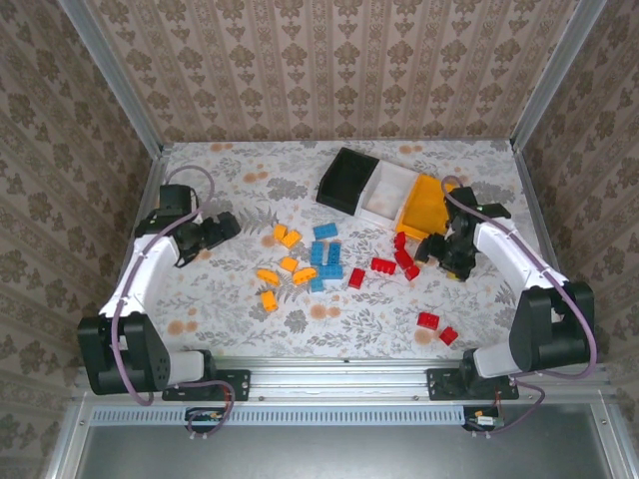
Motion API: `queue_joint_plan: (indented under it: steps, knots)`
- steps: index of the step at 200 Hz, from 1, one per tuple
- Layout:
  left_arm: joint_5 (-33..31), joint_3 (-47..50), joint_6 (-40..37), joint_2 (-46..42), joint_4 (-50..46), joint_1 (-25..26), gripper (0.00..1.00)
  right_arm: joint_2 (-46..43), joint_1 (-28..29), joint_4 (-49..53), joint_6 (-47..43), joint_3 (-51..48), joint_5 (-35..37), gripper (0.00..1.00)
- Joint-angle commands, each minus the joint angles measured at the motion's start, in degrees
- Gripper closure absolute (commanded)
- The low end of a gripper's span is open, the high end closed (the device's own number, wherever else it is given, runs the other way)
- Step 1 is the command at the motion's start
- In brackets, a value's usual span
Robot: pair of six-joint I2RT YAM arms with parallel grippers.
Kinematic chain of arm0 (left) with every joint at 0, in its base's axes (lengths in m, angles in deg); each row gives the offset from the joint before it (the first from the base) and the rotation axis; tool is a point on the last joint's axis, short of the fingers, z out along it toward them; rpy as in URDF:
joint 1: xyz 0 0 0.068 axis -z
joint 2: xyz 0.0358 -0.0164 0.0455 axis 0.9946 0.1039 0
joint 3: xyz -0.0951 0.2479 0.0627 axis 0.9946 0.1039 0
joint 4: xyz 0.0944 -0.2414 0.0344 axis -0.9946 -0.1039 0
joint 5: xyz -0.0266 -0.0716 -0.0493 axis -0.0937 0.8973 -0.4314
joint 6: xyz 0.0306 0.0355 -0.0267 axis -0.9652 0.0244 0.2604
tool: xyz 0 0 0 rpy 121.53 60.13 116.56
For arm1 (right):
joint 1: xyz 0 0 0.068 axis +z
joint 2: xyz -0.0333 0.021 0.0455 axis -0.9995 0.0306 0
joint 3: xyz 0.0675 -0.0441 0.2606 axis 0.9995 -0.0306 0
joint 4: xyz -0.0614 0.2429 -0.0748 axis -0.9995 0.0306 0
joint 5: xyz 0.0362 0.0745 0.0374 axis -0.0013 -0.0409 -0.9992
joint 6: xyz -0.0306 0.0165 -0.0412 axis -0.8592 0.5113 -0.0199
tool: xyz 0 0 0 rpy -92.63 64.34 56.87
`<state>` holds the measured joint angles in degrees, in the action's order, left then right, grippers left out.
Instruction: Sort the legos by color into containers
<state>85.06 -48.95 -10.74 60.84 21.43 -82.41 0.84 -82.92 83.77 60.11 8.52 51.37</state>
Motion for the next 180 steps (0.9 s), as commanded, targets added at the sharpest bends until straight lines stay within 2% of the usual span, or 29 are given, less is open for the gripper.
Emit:
queue_joint_plan:
  steps: [1,25,60,84,180]
  knots:
    - [1.3,-0.2,-1.5,0.5,-0.6,2.2,0.00,-2.4,1.7,3.9,5.2,-2.2,-1.1,0.27]
    - [0.7,-1.0,-2.1,0.3,-1.0,4.9,0.00,-5.2,4.6,8.1,6.9,-4.2,2.1,0.24]
    - [0.8,-1.2,-1.6,0.6,-0.3,7.3,0.00,-7.4,7.2,10.6,7.9,-9.4,3.1,0.23]
    - [0.9,-1.4,-1.3,1.1,0.0,8.3,0.00,-8.5,7.6,8.1,9.3,-12.8,2.6,0.24]
    - [0.3,-1.7,-1.2,0.9,-1.2,9.0,0.00,-2.3,9.6,-1.1,10.2,-15.5,2.0,0.31]
